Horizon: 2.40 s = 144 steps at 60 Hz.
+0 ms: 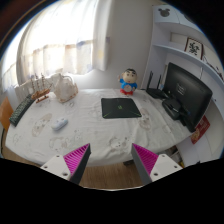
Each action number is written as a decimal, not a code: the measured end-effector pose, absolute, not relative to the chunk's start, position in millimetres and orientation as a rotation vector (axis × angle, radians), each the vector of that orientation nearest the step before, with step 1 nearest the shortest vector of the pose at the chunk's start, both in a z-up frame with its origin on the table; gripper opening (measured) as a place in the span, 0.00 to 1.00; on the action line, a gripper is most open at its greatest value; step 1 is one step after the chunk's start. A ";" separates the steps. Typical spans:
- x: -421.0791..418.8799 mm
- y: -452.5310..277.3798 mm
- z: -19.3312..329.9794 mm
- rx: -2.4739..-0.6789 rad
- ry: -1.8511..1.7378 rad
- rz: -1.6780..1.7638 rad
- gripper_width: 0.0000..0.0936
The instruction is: Arrange mouse
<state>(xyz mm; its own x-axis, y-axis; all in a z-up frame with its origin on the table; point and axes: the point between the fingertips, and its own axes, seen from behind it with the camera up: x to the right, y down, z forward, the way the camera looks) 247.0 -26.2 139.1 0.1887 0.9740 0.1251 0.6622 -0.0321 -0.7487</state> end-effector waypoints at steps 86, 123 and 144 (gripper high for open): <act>57.0 -274.7 2.4 -1.627 -1.692 0.846 0.91; -11.7 -278.5 -17.1 -1.659 -1.690 0.828 0.68; -23.2 -258.9 70.2 -1.621 -1.661 0.860 0.43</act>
